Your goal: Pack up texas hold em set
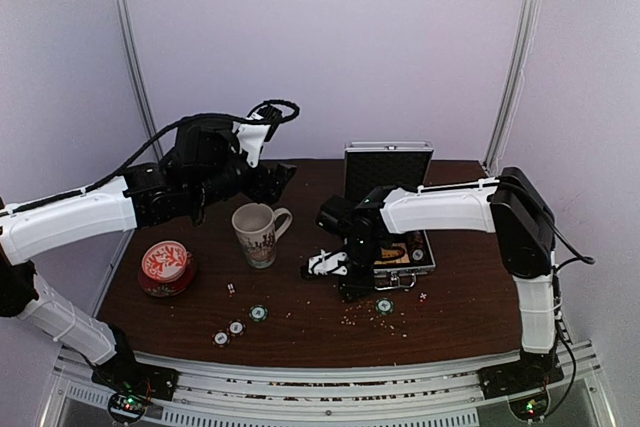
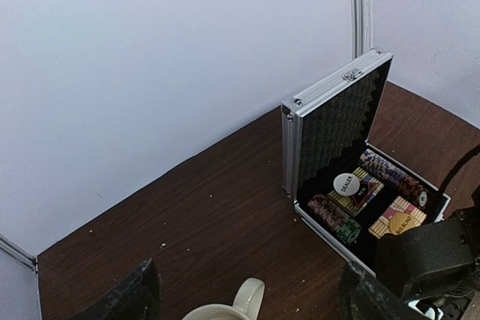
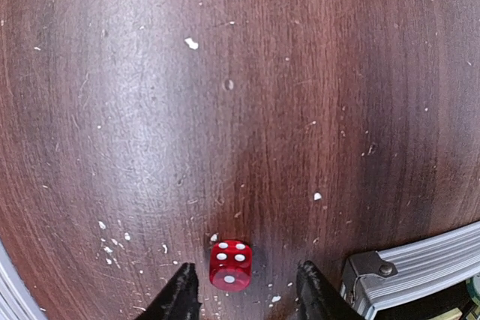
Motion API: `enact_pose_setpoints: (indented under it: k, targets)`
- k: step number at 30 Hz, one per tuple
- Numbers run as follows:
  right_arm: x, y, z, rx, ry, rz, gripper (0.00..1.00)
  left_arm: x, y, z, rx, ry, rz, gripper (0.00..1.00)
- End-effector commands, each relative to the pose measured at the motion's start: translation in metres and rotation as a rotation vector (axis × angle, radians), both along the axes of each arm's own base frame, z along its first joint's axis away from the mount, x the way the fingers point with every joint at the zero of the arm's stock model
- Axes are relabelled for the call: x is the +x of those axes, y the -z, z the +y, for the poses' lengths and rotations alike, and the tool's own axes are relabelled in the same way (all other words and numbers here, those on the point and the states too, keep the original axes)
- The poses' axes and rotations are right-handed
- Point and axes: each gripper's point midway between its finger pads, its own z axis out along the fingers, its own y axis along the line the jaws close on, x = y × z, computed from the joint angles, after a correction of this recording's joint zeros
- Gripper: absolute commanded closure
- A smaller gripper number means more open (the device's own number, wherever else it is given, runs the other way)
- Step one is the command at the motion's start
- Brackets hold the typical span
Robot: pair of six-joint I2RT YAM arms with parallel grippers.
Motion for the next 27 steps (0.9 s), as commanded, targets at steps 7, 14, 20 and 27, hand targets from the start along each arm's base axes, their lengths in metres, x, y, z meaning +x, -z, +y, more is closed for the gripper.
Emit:
enact_pose_setpoints:
  k: [7, 14, 20, 27]
  targets:
    - [-0.004, 0.008, -0.001, -0.013, 0.010, 0.046, 0.70, 0.001, -0.019, -0.006, -0.028, 0.012, -0.038, 0.17]
    - [-0.004, 0.005, 0.002, 0.003, 0.009, 0.052, 0.76, 0.001, -0.017, -0.007, -0.025, 0.013, -0.035, 0.17]
    - [-0.002, -0.023, 0.002, 0.059, 0.015, 0.060, 0.82, 0.006, -0.008, -0.008, -0.003, -0.004, -0.026, 0.17]
    - [0.032, -0.066, -0.024, 0.114, 0.090, 0.012, 0.85, 0.013, 0.006, -0.001, 0.026, -0.077, 0.018, 0.17]
